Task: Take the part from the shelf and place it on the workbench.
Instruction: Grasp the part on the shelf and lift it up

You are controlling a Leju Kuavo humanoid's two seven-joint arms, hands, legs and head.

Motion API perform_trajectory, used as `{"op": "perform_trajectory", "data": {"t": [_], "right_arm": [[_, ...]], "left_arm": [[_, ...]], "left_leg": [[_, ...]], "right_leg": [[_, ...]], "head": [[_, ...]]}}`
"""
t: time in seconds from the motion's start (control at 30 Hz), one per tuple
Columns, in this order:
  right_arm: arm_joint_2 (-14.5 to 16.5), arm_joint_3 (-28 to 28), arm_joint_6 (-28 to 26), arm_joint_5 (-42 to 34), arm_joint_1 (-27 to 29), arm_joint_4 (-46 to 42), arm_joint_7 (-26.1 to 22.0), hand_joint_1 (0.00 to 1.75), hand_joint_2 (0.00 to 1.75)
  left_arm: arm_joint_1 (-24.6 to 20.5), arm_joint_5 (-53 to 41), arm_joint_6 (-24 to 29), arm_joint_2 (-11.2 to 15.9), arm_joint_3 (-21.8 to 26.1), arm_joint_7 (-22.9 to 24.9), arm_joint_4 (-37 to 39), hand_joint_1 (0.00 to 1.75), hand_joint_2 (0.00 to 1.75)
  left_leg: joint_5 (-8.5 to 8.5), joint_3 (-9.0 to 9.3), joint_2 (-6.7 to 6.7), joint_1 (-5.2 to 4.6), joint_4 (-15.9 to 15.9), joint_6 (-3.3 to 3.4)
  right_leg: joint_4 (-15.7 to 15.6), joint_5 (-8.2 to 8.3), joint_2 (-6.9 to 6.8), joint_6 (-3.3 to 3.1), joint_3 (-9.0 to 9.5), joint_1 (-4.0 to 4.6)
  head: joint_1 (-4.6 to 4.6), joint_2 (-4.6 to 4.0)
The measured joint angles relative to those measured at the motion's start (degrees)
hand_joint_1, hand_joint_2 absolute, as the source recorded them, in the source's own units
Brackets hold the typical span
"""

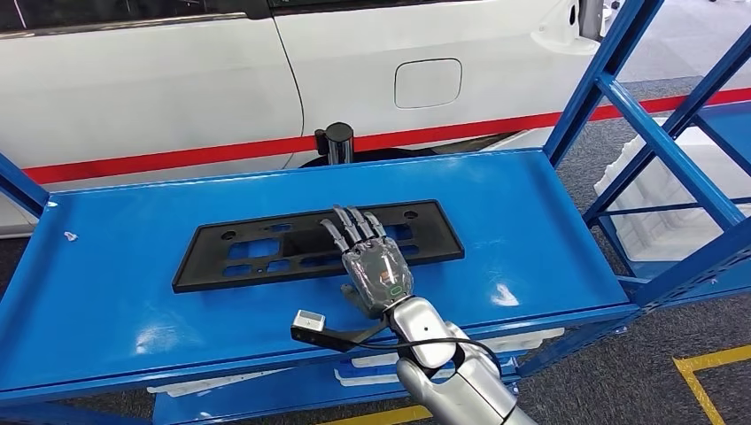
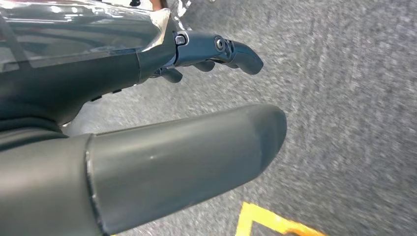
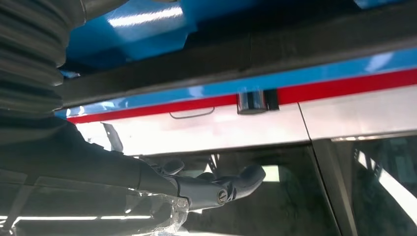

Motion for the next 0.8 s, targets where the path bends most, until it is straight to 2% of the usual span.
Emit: {"op": "perform_trajectory", "data": {"t": [0.23,0.37,0.5,0.8], "right_arm": [[3.9,-1.9,-3.7,-0.2,-6.4,13.3,0.9,0.00,1.75],[5.3,-2.7,-4.3,0.3,-8.1,16.9,1.9,0.00,1.75],[6.1,-3.4,-4.9,2.0,-9.4,19.2,3.4,1.75,1.75],[6.6,-5.4,-6.0,4.1,-10.1,21.7,4.8,1.75,1.75]], "left_arm": [[-0.7,1.4,-1.8,-0.1,0.9,-6.0,0.0,0.00,0.00],[-1.2,0.0,-2.5,-0.1,0.9,-6.8,0.0,0.00,0.00],[-1.6,-0.8,-6.4,-0.1,0.9,-8.0,0.0,0.00,0.00],[-2.1,-0.9,-9.1,-0.2,0.9,-8.4,0.0,0.00,0.00]], "left_leg": [[0.01,0.08,0.01,0.00,0.0,0.01],[0.00,0.16,0.04,0.00,0.0,0.00],[0.00,0.21,0.04,0.02,0.0,0.00],[0.01,0.21,0.02,-0.03,0.0,0.01]], "right_leg": [[0.0,0.00,0.01,0.00,0.06,-0.01],[0.0,0.00,0.03,0.00,0.12,-0.01],[0.0,0.00,0.03,0.00,0.17,0.00],[0.0,0.01,0.03,0.00,0.19,-0.02]], "head": [[0.01,0.00],[0.00,0.00],[0.00,0.00],[0.00,0.00]]}}
